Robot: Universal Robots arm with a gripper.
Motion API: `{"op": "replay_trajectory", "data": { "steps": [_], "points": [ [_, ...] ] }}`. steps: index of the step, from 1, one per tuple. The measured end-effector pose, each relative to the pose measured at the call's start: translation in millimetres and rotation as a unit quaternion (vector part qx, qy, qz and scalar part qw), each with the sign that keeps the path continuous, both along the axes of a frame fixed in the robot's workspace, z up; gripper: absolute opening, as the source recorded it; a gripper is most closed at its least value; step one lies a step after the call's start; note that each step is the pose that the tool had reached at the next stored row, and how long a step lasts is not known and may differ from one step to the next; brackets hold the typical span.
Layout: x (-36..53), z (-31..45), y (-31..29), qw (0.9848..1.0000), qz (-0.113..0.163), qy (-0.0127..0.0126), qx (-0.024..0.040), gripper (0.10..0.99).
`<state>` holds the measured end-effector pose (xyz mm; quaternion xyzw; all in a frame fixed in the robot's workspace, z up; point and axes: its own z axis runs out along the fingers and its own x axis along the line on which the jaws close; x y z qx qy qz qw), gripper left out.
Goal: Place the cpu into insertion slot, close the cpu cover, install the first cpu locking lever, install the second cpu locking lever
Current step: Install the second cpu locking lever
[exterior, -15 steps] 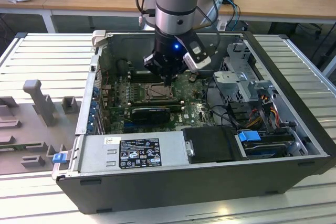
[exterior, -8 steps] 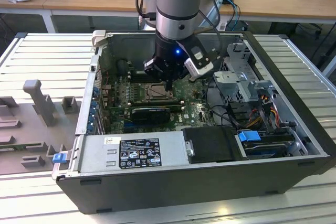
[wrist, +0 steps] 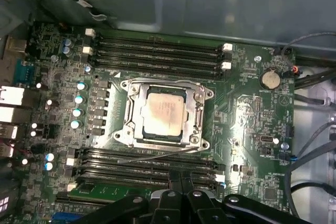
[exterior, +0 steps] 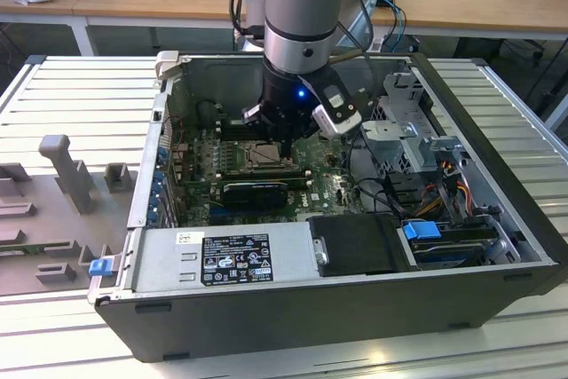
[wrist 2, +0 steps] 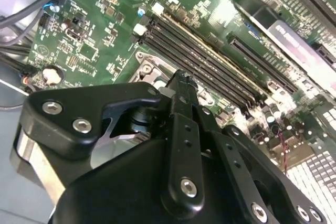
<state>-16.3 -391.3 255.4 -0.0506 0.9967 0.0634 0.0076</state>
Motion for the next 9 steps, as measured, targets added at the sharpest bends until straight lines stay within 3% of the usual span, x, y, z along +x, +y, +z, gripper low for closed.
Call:
{"op": "replay_trajectory", "data": {
  "steps": [3, 5, 9],
  "points": [
    [-4.1, -5.9, 2.0, 1.0, 0.0, 0.0, 0.0001, 0.106],
    [-11.5, -9.8, 2.8, 1.0, 0.0, 0.0, 0.0001, 0.106],
    [-18.4, -12.3, 3.3, 1.0, 0.0, 0.0, 0.0001, 0.106]
  ]
}}
